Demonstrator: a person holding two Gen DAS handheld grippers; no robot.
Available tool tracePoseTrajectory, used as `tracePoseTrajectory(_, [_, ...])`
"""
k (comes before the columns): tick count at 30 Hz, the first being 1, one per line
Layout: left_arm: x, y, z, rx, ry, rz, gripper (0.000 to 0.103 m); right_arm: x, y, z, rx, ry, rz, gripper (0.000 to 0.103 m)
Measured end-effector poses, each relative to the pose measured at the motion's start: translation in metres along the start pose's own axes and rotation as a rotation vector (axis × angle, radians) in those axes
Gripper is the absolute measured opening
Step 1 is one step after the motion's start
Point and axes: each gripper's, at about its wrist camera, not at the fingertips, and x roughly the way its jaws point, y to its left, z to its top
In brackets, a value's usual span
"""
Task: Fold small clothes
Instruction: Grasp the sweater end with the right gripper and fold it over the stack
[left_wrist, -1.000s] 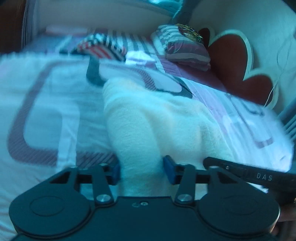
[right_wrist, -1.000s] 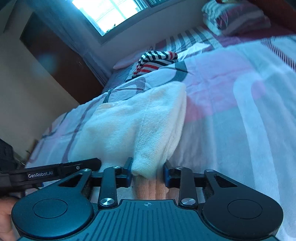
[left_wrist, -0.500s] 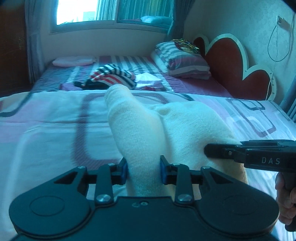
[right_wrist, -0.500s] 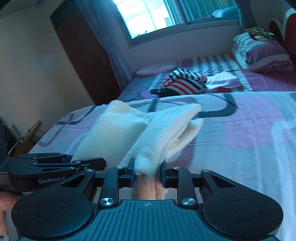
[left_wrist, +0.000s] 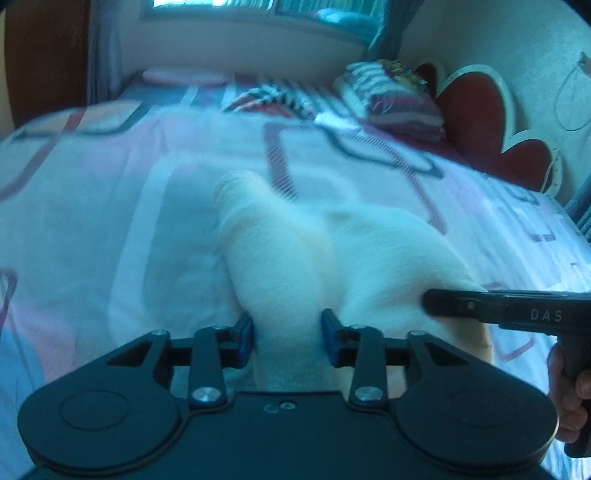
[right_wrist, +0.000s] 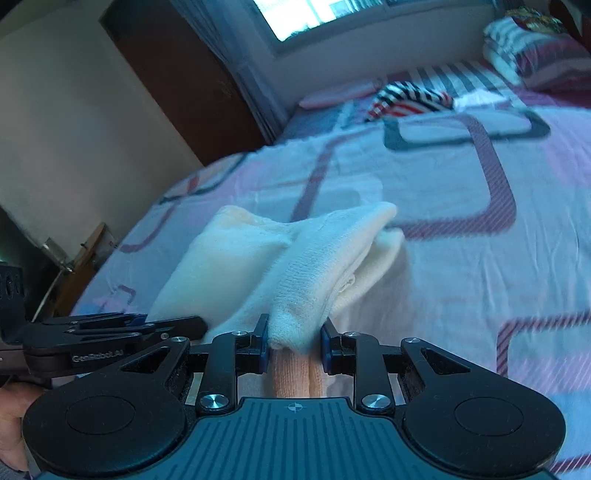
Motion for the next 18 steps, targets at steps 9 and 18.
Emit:
tracePoseTrajectory(9, [0.012,0.031,-0.014,-0.097,-0.019,-0.080,0.059,0.001,-0.016,-0.016,0.115,-0.023,-0.022,0.026])
tracePoseTrajectory(18, [-0.029,0.035,-0.030,0.000,-0.053,-0.091,0.058,-0.033,0.007,-0.020,-0.019,-0.036,-0.075,0.029])
